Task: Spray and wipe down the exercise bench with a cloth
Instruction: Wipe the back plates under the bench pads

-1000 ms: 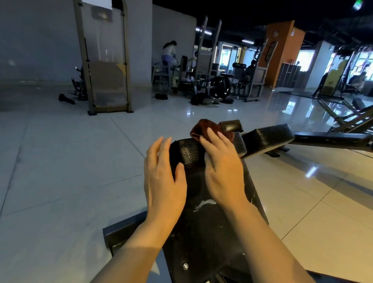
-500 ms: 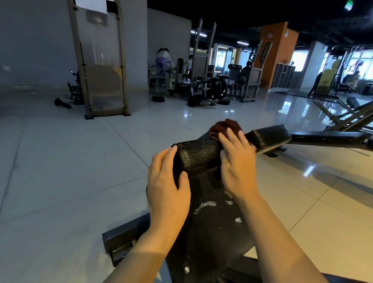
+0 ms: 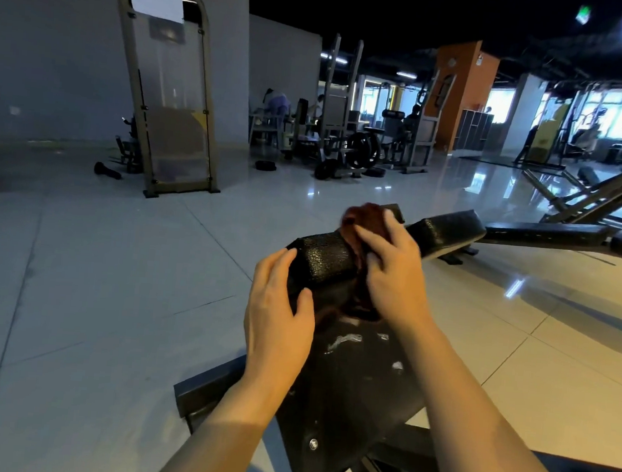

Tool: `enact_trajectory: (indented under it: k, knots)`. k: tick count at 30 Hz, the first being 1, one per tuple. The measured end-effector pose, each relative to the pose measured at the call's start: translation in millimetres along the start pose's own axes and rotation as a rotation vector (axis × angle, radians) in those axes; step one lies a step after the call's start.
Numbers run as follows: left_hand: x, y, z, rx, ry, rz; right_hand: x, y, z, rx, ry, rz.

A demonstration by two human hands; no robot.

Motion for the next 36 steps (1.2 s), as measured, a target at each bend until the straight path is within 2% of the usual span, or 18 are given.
enact_trajectory:
  k: [3,7,10,13,16,19,21,22,24,27,32,36]
  knots:
    - [-2.2,-6.1,-5.1,-0.004,-0.042,-0.014,1.2,4.6,-3.6,-0.006,0.001,0.008]
    - [-4.4,-11.5,-9.7,0.056,-0.12,-0.034,15.4,24.2,-55.9,-0.01,-0.244,-0.081]
    - [3.2,-5.0,-3.7,0.037,-0.081,-0.11,19.2,21.6,-57.1,0.119,-0.361,-0.147]
    - [14.1,5.2,2.4,-0.017,-0.041,-0.181,10.8,-5.7,-15.0,0.206,-0.109,-0.034]
    - [17.2,8.0,3.3,-0.042,-0.044,-0.175,14.8,-22.5,9.3,0.105,0.087,0.11]
    - [16.2,9.3,2.6,-0.059,-0.026,-0.159,12.8,-8.1,-6.3,-0.053,-0.01,0.035]
    - [15.5,8.4,2.1,-0.075,-0.019,-0.148,7.1,-1.6,-13.1,-0.009,-0.124,-0.011]
    - [15.2,7.9,2.3,-0.078,-0.015,-0.151,3.8,-3.2,-9.2,0.023,-0.122,0.012]
    - [13.5,6.5,1.2,-0.059,-0.027,-0.166,1.7,-9.2,3.2,0.024,-0.004,0.071]
    - [10.0,-0.4,-1.4,0.014,-0.055,-0.132,8.0,-1.5,-3.7,-0.017,0.06,0.061]
    - [11.4,-24.2,-4.7,0.275,-0.159,-0.004,28.9,14.6,-67.9,-0.226,-0.146,0.03]
    - [19.4,-30.3,-9.1,0.523,-0.25,-0.121,42.1,22.5,-95.8,-0.312,-0.221,0.077]
Point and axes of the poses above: each hand's wrist, its own x-axis away from the middle knuckle, its own y-axis out of the palm, z = x × y, the point moved 6 cm from there along -x, towards the middle knuckle, and after that the axes turned 13 degrees about -y, right-handed, at the moved point
